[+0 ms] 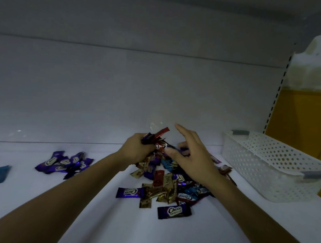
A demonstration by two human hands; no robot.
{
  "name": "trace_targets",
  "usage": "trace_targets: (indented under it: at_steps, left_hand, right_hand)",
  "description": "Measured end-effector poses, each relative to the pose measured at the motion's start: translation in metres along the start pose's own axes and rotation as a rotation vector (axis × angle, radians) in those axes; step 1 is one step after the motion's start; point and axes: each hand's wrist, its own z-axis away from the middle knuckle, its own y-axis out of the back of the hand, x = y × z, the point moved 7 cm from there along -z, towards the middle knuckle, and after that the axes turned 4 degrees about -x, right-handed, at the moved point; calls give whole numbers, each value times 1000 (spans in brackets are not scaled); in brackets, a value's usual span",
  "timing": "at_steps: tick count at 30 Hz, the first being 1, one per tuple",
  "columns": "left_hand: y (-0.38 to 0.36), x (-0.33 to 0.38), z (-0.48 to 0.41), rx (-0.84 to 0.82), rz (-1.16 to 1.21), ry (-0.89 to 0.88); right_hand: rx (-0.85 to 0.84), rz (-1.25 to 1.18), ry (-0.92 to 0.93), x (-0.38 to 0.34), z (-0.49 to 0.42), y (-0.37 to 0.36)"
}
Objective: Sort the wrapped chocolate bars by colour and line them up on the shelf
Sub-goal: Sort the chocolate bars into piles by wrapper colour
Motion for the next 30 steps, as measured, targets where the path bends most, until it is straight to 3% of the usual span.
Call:
trace_targets:
  at_steps: [6,14,19,25,30]
  left_hand:
    - [58,-19,43,63,17,50]
    - [188,-103,148,364,27,266]
    - [255,-145,207,531,28,344]
    - [298,-178,242,645,46,343]
    - [313,-184,259,674,264,338]
  right_hand:
    - [-144,-268,102,-83,-39,-62]
    - [-320,-419,180,-190,-66,-180]
    - [-416,-560,104,-236,-83,-235]
    - [-317,-509,-34,-236,-98,-276]
    - [-365,-339,-81,-242,-92,-331]
